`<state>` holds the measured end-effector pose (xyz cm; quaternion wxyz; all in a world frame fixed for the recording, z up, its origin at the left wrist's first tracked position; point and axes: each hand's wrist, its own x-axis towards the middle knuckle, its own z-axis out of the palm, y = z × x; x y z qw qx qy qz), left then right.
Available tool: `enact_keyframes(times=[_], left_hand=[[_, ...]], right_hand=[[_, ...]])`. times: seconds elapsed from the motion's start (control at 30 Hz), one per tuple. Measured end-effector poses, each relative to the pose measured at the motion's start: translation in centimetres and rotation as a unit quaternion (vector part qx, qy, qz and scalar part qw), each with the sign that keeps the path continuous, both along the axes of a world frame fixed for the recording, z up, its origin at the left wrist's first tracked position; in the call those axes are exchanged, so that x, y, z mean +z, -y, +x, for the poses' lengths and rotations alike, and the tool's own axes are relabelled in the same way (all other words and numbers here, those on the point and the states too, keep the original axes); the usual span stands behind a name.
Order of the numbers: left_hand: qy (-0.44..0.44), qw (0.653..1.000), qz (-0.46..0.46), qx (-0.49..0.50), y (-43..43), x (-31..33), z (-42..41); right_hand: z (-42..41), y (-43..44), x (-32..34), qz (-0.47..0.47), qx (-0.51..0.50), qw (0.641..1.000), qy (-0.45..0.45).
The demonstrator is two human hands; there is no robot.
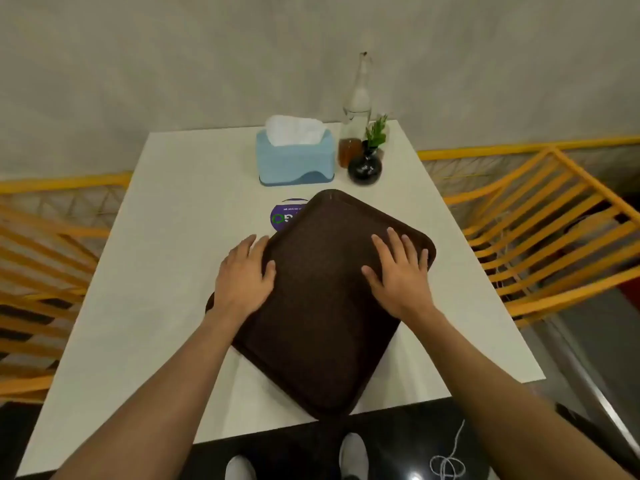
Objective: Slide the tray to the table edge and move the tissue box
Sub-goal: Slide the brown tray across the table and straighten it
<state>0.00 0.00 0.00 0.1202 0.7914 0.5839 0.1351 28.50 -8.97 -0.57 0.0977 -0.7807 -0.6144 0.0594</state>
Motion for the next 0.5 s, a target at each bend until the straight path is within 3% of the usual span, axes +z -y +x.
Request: enact_keyframes(times=[0.1,0.33,0.5], left_hand=[[-0.003,1.0,-0.013,0.028,-0.8,-0.4,-0.3],[-0.024,0.999,-0.039,-0.02,-2.1,-1.5,-1.5],[-0.031,0.998,-0.037,-0.034,-2.3,-1.8,-2.1]], right_hand=[[0.0,0.5,-1.1,-0.03,-0.03,0.999,0.007],[-0.1,1.1,-2.7,-0.03,-0.033,0.999,0.0],[-1.1,2.9,-2.2,0.029,-0.173,0.984,-0.034]])
